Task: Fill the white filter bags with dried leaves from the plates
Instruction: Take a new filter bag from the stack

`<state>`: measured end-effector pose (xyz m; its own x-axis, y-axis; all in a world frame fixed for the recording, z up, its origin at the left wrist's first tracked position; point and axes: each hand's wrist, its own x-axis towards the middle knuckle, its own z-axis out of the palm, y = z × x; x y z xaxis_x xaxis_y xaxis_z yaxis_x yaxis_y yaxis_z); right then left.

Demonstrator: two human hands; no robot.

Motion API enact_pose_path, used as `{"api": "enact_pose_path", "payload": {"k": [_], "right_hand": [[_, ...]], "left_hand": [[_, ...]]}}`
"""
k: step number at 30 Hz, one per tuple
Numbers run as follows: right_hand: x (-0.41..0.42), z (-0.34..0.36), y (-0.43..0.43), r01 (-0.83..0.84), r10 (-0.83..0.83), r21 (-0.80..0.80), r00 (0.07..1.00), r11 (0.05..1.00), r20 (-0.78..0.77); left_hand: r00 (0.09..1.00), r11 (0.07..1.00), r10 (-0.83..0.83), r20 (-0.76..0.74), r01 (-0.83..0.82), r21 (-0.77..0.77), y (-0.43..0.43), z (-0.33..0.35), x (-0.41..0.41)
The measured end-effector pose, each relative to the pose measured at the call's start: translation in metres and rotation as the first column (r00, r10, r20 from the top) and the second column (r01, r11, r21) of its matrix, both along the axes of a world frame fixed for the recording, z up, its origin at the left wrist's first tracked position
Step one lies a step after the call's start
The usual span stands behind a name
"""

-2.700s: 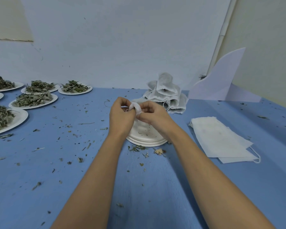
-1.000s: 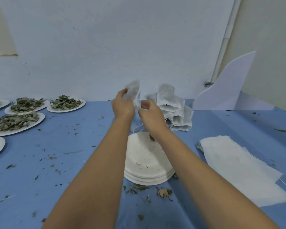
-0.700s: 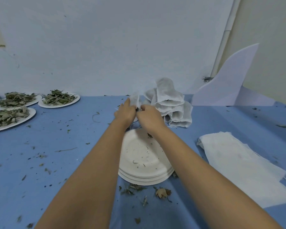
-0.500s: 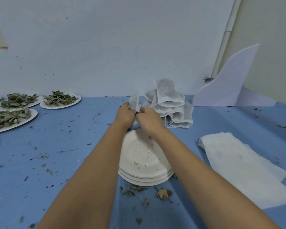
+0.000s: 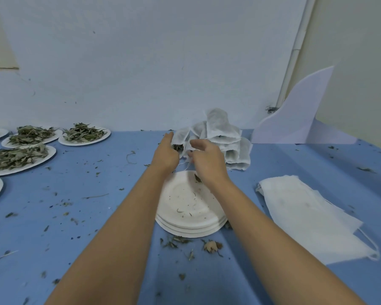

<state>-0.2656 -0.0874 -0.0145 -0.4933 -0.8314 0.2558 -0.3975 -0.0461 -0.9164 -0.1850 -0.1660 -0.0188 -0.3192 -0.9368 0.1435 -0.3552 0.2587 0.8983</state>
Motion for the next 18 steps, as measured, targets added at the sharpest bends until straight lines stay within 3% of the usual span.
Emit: {"api": "enact_pose_path", "payload": {"k": [5,9,13,18], "right_hand": [[-0.008,-0.003,0.043,0.074,-0.080,-0.078,0.994,0.994,-0.071],[-0.024,-0.009,0.079,0.321,-0.341,-0.159,0.933,0.934,-0.114],[-0.047,-0.012,0.104,0.555,-0.544,-0.130,0.832,0.822,0.111],[-0.066,-0.016,0.113,0.566,-0.538,-0.016,0.791,0.824,0.293]], "left_hand": [[0.997,0.971,0.074,-0.017,-0.076,-0.226,0.052,0.011,-0.006],[0.996,0.958,-0.073,0.050,0.084,-0.273,0.098,0.007,-0.030],[0.980,0.960,-0.166,0.112,0.186,-0.207,0.136,-0.004,-0.062],[0.967,0.983,-0.170,0.188,0.181,-0.040,0.154,-0.010,-0.092]]}}
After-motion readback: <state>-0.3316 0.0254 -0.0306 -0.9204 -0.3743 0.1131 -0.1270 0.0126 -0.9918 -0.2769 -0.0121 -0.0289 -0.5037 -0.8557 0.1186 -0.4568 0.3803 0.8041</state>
